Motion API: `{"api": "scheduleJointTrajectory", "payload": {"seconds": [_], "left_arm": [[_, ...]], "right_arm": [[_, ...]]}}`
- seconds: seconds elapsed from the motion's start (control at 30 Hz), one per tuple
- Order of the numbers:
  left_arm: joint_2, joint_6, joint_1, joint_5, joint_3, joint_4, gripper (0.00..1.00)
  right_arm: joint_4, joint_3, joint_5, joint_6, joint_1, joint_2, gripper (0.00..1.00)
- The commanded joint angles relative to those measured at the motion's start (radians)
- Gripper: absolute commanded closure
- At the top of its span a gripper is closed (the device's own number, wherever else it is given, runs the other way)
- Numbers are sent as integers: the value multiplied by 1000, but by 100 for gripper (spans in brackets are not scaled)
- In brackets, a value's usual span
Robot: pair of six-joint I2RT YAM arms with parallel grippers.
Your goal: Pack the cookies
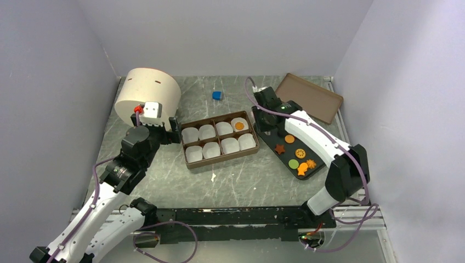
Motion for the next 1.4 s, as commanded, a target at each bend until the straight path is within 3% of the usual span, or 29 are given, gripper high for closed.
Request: {"api": "scheduleJointTrajectory", "payload": {"seconds": [0.0,0.53,1.37], "left_arm": [[-12,22,4,17,-3,39,4],[3,21,4,25,-1,39,4],[2,22,4,27,-4,40,4]], "right_arm": [[-13,-63,16,26,-58,-76,61],[41,-226,42,46,-241,-104,58],[94,-293,23,46,-281,-31,54]]}}
